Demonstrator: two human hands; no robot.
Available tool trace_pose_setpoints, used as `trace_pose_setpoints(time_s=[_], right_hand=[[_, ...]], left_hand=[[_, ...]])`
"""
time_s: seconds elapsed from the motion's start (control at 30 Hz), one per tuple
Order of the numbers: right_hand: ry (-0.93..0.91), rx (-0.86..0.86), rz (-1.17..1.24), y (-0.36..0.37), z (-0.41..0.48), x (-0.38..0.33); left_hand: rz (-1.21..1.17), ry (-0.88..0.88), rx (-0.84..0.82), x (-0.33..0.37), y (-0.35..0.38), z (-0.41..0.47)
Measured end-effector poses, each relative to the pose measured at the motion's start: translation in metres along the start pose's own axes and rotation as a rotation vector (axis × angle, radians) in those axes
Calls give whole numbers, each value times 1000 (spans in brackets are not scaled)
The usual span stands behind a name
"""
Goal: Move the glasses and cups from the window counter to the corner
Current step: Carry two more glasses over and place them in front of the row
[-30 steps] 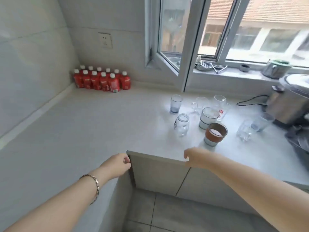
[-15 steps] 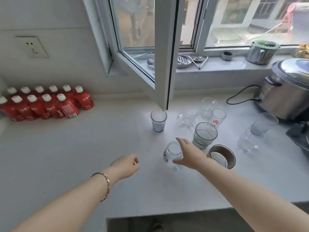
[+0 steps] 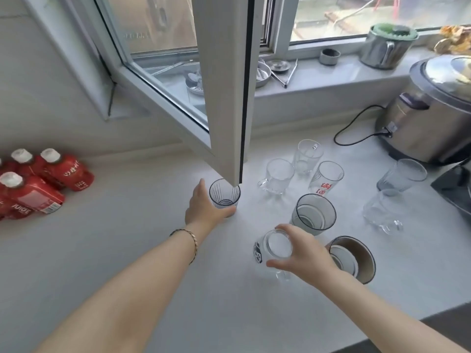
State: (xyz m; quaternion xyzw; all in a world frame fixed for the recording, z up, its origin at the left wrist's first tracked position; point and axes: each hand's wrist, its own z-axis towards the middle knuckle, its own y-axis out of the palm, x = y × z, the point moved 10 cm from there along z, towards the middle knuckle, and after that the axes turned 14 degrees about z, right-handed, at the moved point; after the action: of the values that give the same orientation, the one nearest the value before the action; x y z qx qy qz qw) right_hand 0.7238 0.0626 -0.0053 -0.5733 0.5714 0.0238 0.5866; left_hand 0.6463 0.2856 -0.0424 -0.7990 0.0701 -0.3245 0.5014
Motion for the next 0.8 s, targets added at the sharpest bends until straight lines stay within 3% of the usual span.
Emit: trace_pose_setpoints(time_s=[0.2, 0.37, 0.6, 0.8], right_hand=[[-13, 45, -40, -19, 2, -5], [-83, -40, -157, -20, -5, -20], [-335, -232, -298, 21, -35, -72], [-657, -499, -384, 101, -122, -124]], left_hand=[[-23, 7, 39, 12, 8, -10], [-17, -58, 18, -12, 5, -71], [-110, -188, 195, -64, -25, -199], [-181, -492, 449, -133, -32, -374]])
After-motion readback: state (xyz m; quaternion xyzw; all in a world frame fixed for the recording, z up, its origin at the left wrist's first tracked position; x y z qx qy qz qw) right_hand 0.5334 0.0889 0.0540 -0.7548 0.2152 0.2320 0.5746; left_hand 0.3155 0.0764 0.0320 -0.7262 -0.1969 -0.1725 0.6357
